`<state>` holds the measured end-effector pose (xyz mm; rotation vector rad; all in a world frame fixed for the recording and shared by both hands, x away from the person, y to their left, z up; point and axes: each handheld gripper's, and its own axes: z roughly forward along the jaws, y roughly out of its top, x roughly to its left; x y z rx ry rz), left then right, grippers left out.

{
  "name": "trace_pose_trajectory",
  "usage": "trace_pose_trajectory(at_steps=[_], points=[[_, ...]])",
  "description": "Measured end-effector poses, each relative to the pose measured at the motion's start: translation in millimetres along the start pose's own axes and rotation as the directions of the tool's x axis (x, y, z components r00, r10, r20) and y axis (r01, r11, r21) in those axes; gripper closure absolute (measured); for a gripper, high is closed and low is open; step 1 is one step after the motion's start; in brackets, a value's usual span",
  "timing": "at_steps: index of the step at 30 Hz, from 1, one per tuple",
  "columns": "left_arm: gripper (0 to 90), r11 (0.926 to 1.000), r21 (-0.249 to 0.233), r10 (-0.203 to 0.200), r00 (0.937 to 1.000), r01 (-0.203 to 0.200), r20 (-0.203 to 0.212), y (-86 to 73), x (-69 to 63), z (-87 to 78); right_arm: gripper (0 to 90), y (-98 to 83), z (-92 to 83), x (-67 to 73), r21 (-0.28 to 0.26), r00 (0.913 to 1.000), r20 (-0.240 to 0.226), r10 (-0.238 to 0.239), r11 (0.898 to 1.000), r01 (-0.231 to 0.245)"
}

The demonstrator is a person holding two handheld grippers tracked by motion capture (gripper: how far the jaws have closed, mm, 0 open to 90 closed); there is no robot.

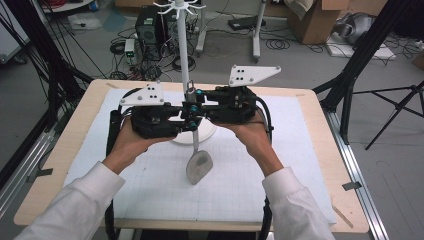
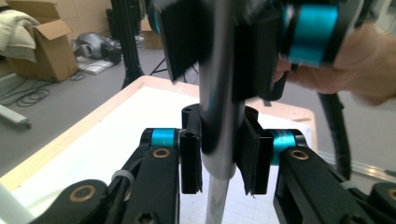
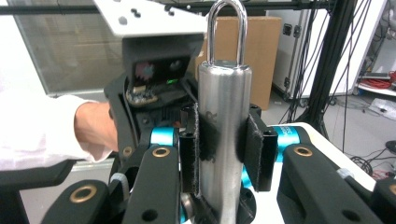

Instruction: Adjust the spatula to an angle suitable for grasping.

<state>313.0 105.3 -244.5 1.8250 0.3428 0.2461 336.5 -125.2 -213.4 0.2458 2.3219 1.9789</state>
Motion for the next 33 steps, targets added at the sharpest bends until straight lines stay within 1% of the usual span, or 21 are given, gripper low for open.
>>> trace_pose_trajectory(at_steps=[1,2,4,6,9,10,11,12,13,15,17,20,21,23,25,26,30,33], points=[[63.8,1.0,-0.001,0.004,0.9999,-0.004,-0.012,-1.6,0.2,0.6,70.8,0.0,-0.8,-0.3,-0.002,1.0,0.001,0.009,1.0,-0.009],[56.8,0.9999,-0.005,0.011,0.9998,-0.011,-0.019,-3.1,0.6,0.4,70.8,0.3,-1.5,-0.8,-0.008,1.0,0.004,0.009,1.0,-0.009],[54.3,0.9996,-0.008,0.027,0.9993,-0.027,-0.027,-5.1,1.8,-1.6,70.8,0.5,-3.3,-0.9,-0.01,1.0,0.008,0.005,1.0,-0.005],[44.6,0.9997,-0.01,0.021,0.9991,-0.021,-0.037,-6.1,2.7,-3.7,70.8,0.8,-5.4,-1.4,-0.006,0.9999,0.015,-0.001,1.0,0.001],[34.9,0.9996,-0.015,0.024,0.9992,-0.025,-0.032,-8.6,3.3,-8.9,70.8,0.6,-8.0,-3.2,0.0,0.9997,0.022,0.007,1.0,-0.007],[31.3,0.9997,-0.013,0.02,0.9994,-0.02,-0.029,-9.8,3.6,-10.7,70.8,0.9,-8.6,-4.0,0.004,0.9998,0.019,0.009,1.0,-0.009],[26.2,0.9999,-0.003,0.01,0.9995,-0.011,-0.031,-10.8,4.4,-12.3,70.8,1.3,-9.4,-5.4,0.007,0.9998,0.018,0.003,1.0,-0.003],[21.5,1.0,0.009,0.002,0.9994,-0.002,-0.036,-12.0,5.5,-13.7,70.8,1.6,-10.1,-6.5,0.007,0.9998,0.02,0.008,1.0,-0.008],[16.5,0.9998,0.019,0.013,0.9988,-0.012,-0.046,-13.3,7.2,-15.6,70.8,1.8,-10.8,-7.6,0.007,0.9997,0.022,0.01,1.0,-0.01],[8.5,0.9995,-0.001,0.03,0.9961,-0.03,-0.083,-16.8,8.9,-19.8,70.8,2.0,-12.2,-9.6,0.001,0.9995,0.029,0.011,1.0,-0.011],[1.8,0.9995,-0.015,0.026,0.9963,-0.028,-0.082,-20.7,11.3,-24.9,70.8,2.4,-13.5,-10.9,-0.001,0.9994,0.032,0.011,1.0,-0.011],[1.7,0.9998,-0.018,0.011,0.998,-0.012,-0.062,-26.9,14.5,-31.0,70.8,2.8,-15.7,-12.4,0.0,0.9993,0.033,0.02,1.0,-0.02],[1.8,0.9998,-0.013,0.015,0.9977,-0.016,-0.067,-29.0,15.6,-33.0,70.8,2.9,-16.5,-12.8,0.0,0.9991,0.037,0.022,1.0,-0.022],[1.7,0.9998,-0.021,0.004,0.9976,-0.005,-0.07,-33.6,18.2,-37.2,70.8,2.9,-18.3,-13.9,0.003,0.9989,0.042,0.02,1.0,-0.021],[1.7,0.9997,-0.023,-0.002,0.9966,0.0,-0.083,-38.5,21.6,-42.3,70.8,2.8,-21.0,-14.8,0.008,0.9984,0.052,0.023,1.0,-0.023],[1.8,0.9995,-0.029,-0.012,0.9963,0.01,-0.085,-41.3,23.2,-45.1,70.9,2.4,-22.6,-15.7,0.009,0.9983,0.055,0.02,1.0,-0.021],[1.8,0.9991,-0.041,-0.016,0.9951,0.012,-0.097,-53.6,27.4,-57.4,70.8,1.3,-29.7,-17.8,0.012,0.9974,0.069,0.024,1.0,-0.025],[1.8,0.9984,-0.052,-0.029,0.9931,0.023,-0.114,-63.2,30.2,-65.5,70.9,0.5,-34.0,-18.0,0.018,0.9966,0.077,0.028,0.999,-0.03]])
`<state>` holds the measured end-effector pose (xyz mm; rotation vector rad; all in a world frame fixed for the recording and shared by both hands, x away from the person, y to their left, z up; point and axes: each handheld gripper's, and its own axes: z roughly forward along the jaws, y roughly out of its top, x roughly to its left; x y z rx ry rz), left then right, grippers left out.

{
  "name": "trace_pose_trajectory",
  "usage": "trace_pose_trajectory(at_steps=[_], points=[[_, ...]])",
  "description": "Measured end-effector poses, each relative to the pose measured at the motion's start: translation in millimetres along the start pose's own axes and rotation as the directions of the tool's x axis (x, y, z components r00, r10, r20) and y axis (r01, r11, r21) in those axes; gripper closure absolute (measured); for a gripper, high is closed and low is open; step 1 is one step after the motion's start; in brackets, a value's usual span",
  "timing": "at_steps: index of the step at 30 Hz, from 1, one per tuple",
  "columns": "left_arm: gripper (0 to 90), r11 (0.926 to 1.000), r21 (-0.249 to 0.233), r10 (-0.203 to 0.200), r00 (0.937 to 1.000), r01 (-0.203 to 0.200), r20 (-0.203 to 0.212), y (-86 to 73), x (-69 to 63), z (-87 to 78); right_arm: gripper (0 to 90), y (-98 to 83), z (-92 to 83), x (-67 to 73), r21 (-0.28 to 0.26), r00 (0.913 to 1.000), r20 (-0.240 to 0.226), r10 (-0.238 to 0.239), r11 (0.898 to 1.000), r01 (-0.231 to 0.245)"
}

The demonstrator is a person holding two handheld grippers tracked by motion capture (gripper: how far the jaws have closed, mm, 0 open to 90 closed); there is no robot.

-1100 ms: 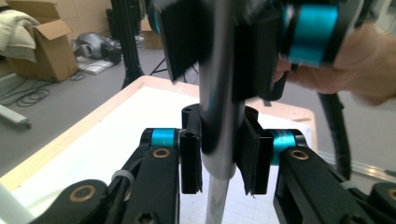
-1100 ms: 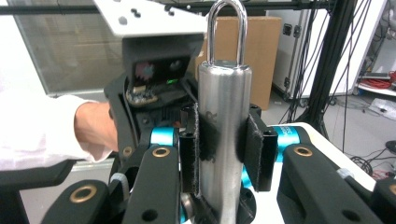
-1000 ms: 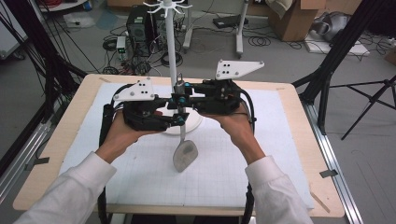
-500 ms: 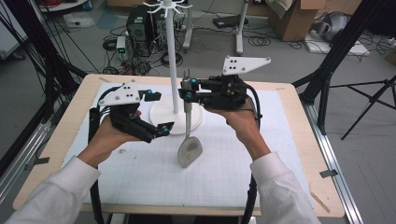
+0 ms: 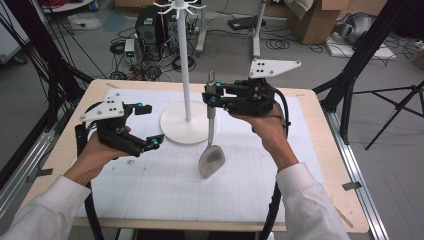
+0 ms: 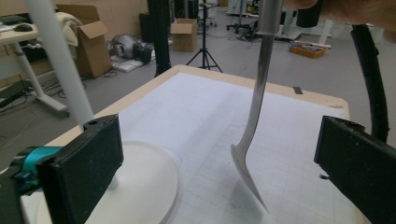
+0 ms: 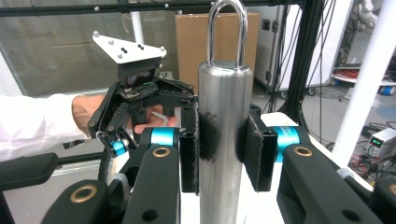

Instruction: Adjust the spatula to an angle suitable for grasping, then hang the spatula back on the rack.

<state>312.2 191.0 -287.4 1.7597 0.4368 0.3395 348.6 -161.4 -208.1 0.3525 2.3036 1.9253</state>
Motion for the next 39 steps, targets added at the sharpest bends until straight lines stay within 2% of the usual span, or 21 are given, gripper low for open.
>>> trace_pose_trajectory(at_steps=[1,6,15,21,24,29,34,39], points=[[1.7,1.0,0.003,-0.002,1.0,0.002,-0.004,-2.5,1.1,-2.4,70.8,-0.2,-0.8,-1.2,-0.003,0.9999,0.005,-0.011,1.0,0.011],[1.7,0.9999,0.006,-0.008,0.9999,0.008,-0.011,-9.0,5.2,-9.4,70.8,-1.8,-3.5,-3.2,0.002,0.9999,0.013,-0.004,1.0,0.004],[1.8,1.0,-0.002,-0.006,0.9997,0.006,-0.023,-12.9,6.8,-13.8,70.8,-2.0,-3.5,-3.2,0.004,0.9999,0.015,0.004,1.0,-0.004],[1.8,1.0,0.001,-0.008,0.9996,0.008,-0.026,-21.4,9.0,-17.9,70.9,-1.4,-3.3,-6.3,0.01,0.9997,0.021,0.01,1.0,-0.011],[1.7,0.9998,-0.008,-0.017,0.9996,0.017,-0.023,-31.3,9.7,-21.7,70.9,0.7,-2.2,-9.1,0.011,0.9997,0.025,0.006,1.0,-0.006],[1.7,0.9996,-0.01,-0.027,0.9983,0.026,-0.053,-53.4,12.6,-30.8,70.9,7.9,-1.0,-14.3,0.016,0.9996,0.028,0.008,1.0,-0.009],[1.8,0.9993,-0.026,-0.029,0.9954,0.027,-0.091,-70.0,15.0,-39.8,70.9,12.9,0.4,-24.5,0.023,0.9986,0.052,0.007,1.0,-0.008],[1.7,0.9986,-0.035,-0.043,0.9938,0.039,-0.102,-85.9,15.6,-45.7,70.9,16.8,2.1,-34.2,0.029,0.9968,0.077,0.023,0.999,-0.026]])
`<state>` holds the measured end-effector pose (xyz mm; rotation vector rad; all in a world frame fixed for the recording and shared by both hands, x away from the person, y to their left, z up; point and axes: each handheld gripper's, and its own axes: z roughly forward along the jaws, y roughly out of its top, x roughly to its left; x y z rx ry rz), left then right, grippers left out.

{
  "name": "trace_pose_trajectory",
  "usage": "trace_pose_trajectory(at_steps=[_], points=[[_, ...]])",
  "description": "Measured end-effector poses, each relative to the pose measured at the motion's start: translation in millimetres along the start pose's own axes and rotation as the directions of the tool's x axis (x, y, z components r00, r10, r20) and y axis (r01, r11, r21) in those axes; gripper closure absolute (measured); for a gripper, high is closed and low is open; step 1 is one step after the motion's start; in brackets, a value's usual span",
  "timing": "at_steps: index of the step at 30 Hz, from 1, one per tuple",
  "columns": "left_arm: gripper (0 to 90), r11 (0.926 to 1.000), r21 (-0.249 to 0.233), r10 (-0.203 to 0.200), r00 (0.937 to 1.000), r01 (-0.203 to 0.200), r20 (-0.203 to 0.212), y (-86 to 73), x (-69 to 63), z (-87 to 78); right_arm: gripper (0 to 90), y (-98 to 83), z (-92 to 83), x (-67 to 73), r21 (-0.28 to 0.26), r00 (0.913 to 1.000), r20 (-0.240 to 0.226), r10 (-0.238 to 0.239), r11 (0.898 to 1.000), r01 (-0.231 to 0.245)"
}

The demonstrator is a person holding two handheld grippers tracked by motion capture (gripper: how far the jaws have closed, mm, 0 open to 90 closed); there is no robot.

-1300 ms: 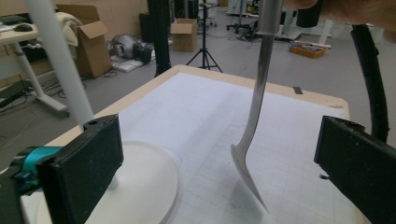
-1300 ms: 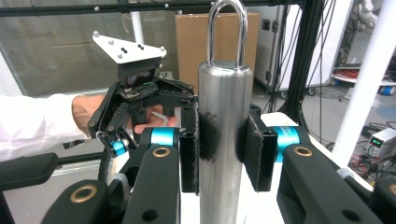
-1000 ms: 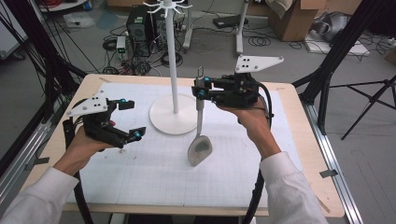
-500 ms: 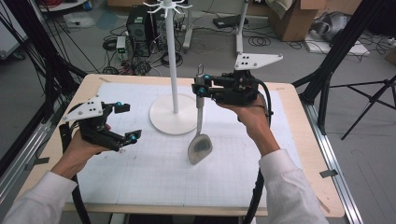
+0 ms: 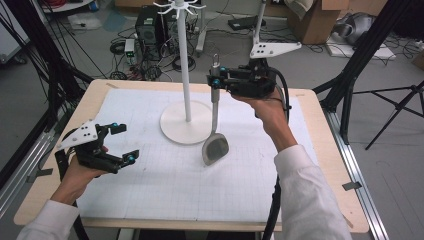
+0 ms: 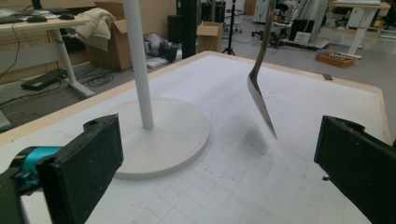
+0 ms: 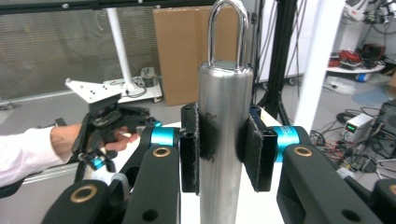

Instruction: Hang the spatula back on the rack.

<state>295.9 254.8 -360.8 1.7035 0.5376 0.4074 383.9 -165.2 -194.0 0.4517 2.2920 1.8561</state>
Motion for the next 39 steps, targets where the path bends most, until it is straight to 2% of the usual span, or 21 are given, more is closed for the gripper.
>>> trace_pose_trajectory(at_steps=[7,17,23,29,39], points=[[1.8,0.9996,-0.013,-0.025,0.9996,0.025,-0.011,-17.7,4.1,-6.6,71.0,5.8,3.1,-12.4,0.014,0.9984,0.055,0.009,1.0,-0.009],[1.7,0.9996,-0.004,-0.029,0.9995,0.029,-0.013,-22.6,6.9,-10.7,71.0,25.6,10.5,-24.3,0.066,0.9945,0.105,0.003,0.998,-0.01],[1.8,0.9995,0.001,-0.031,0.9995,0.031,-0.01,-23.3,8.0,-10.9,71.1,36.6,16.2,-32.6,0.073,0.9948,0.102,0.009,0.997,-0.016],[1.8,0.9991,0.009,-0.041,0.9991,0.041,-0.012,-24.5,8.9,-11.1,71.1,48.4,24.7,-36.4,0.099,0.9944,0.105,-0.008,0.995,-0.002],[1.7,0.9989,0.013,-0.045,0.9987,0.045,-0.022,-28.2,8.9,-12.5,71.2,59.3,38.7,-46.2,0.113,0.9935,0.114,0.001,0.993,-0.014]])
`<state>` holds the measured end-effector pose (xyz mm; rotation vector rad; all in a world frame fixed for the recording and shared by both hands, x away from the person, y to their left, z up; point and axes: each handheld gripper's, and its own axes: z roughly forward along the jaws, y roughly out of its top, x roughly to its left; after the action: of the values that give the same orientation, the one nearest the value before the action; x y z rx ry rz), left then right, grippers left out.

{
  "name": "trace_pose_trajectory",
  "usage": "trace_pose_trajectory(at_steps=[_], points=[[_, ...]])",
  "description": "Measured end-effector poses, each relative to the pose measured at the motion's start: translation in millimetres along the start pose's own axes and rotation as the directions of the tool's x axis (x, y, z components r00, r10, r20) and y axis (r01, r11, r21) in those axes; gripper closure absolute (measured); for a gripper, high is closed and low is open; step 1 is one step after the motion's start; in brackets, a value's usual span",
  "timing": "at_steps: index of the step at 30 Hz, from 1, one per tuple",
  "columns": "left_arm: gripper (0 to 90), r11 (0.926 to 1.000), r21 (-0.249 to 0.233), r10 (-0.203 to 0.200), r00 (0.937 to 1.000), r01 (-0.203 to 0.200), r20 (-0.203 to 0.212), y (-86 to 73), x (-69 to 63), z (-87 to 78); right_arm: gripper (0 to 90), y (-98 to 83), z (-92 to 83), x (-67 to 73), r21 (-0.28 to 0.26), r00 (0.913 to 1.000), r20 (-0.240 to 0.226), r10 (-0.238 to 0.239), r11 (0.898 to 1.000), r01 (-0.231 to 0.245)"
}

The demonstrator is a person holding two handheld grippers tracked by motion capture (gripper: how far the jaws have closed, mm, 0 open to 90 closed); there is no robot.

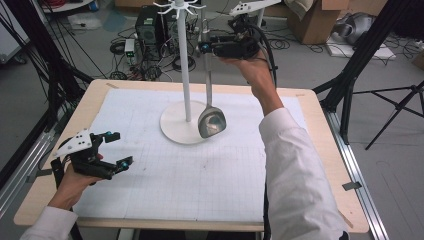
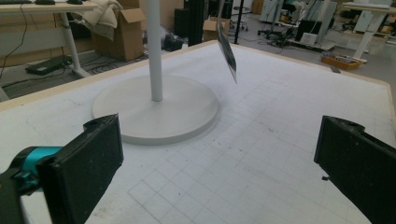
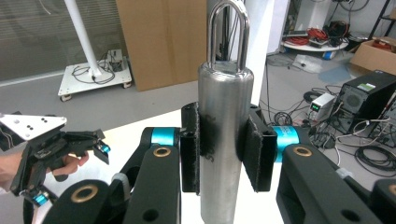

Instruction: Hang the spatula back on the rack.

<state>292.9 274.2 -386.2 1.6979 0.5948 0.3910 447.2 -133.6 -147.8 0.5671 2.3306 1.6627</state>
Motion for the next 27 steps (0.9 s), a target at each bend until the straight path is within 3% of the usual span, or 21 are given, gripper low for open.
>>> trace_pose_trajectory(at_steps=[7,27], points=[[1.7,1.0,-0.002,0.003,1.0,-0.003,0.0,1.1,-1.3,-0.1,71.3,10.4,5.5,-1.5,0.003,1.0,0.003,-0.001,1.0,0.001],[1.8,1.0,0.0,0.006,1.0,-0.006,0.001,2.0,-1.9,1.1,71.3,19.3,18.5,-7.0,0.028,1.0,0.002,0.0,1.0,0.0]])
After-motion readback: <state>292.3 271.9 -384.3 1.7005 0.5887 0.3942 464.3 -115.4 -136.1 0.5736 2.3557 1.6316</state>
